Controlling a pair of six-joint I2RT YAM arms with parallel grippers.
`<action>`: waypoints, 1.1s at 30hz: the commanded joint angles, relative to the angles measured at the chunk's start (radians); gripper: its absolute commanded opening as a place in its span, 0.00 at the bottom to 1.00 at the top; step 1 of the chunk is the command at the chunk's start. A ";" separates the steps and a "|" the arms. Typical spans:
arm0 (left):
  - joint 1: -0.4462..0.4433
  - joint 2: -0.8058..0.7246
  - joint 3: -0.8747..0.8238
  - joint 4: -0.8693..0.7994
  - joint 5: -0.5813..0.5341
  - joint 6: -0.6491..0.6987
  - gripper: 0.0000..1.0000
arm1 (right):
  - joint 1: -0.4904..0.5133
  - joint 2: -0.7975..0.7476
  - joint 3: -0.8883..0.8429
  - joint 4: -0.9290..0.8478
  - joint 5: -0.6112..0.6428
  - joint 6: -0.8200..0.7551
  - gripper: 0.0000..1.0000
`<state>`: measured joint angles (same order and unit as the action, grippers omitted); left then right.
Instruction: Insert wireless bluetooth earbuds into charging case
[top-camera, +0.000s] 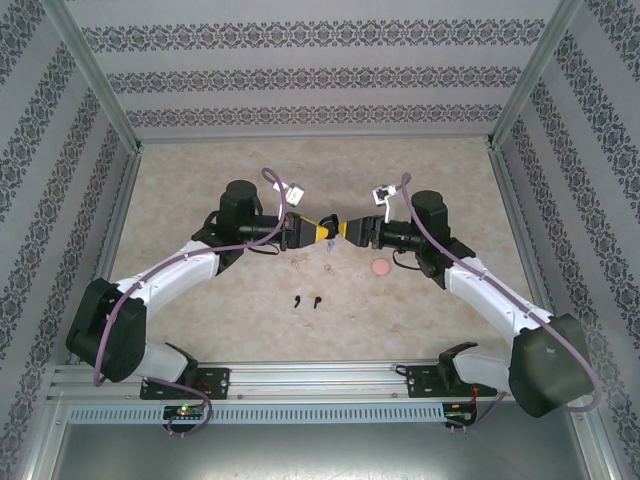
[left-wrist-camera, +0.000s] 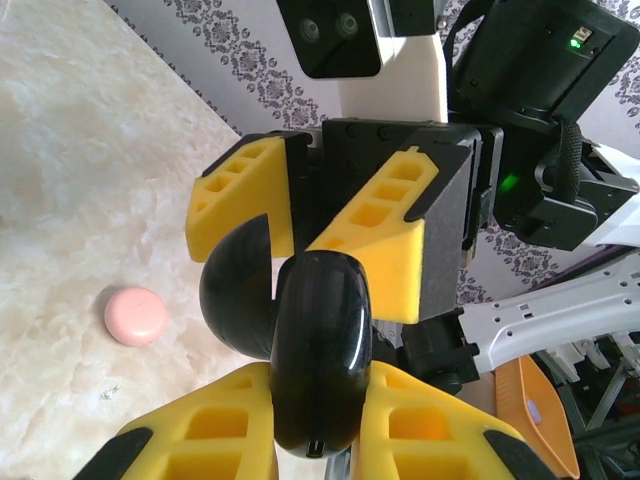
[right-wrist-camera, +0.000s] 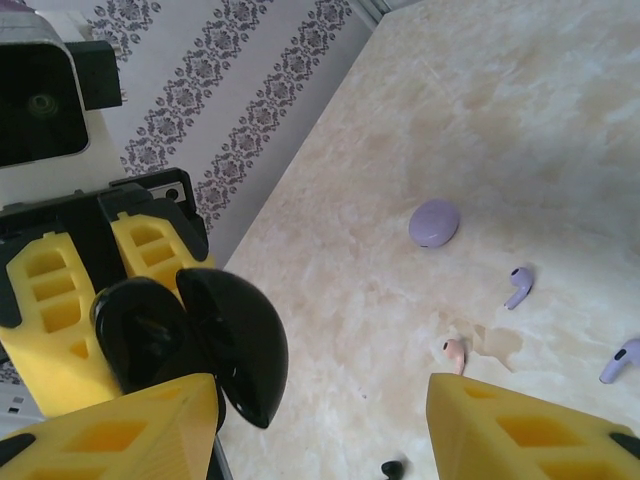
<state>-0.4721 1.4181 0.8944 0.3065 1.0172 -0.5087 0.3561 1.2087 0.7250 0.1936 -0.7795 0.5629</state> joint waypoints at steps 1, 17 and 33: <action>-0.016 -0.005 0.033 0.045 0.018 0.006 0.00 | 0.012 0.013 0.030 0.041 -0.020 0.001 0.57; -0.023 0.001 0.048 0.036 0.006 0.014 0.00 | 0.041 0.058 0.039 0.062 -0.020 0.008 0.49; -0.033 0.015 0.026 0.037 -0.003 0.019 0.00 | 0.047 0.061 0.071 0.065 -0.013 0.023 0.01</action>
<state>-0.4782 1.4216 0.9070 0.3027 0.9813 -0.5079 0.3973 1.2613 0.7578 0.2287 -0.7872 0.5842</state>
